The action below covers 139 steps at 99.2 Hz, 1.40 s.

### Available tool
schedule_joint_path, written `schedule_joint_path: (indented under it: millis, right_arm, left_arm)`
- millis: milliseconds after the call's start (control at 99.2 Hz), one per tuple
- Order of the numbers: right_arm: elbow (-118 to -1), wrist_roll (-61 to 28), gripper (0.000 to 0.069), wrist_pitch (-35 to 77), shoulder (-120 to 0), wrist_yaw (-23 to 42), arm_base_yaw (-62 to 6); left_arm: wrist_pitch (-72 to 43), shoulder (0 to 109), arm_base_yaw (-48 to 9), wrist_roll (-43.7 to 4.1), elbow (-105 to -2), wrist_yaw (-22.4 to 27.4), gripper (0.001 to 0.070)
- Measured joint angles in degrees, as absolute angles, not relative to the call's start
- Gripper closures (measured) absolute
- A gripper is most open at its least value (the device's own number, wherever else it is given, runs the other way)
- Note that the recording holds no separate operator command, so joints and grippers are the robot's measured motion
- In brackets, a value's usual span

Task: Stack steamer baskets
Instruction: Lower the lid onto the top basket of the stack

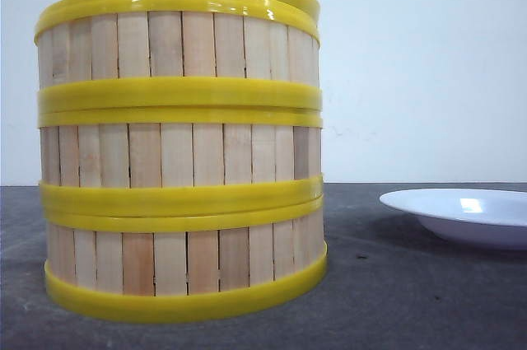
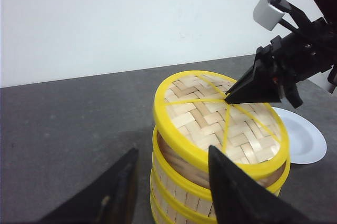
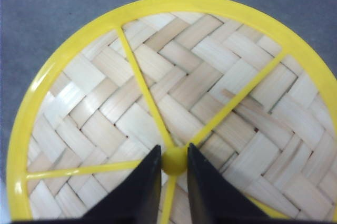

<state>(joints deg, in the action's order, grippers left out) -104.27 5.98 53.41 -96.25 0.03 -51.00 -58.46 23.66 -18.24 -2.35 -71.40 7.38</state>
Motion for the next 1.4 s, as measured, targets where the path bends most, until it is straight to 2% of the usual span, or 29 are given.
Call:
schedule_joint_path:
  millis: [706,918,1402]
  right_arm:
    - [-104.29,5.8,0.0637,56.27,-97.56,-1.48,-53.21]
    - [-104.29,5.76,0.0637,56.53,-97.56,0.97,-53.15]
    - [-104.31,5.76,0.0637,56.66,-98.52,1.06,-52.34]
  left_arm:
    - [-59.77,23.66,-18.24,-2.09,-71.33,7.35,0.047]
    - [-59.79,23.66,-18.24,-2.07,-71.33,7.38,0.047]
    - [-59.79,23.66,-18.24,-1.89,-71.31,7.38,0.047]
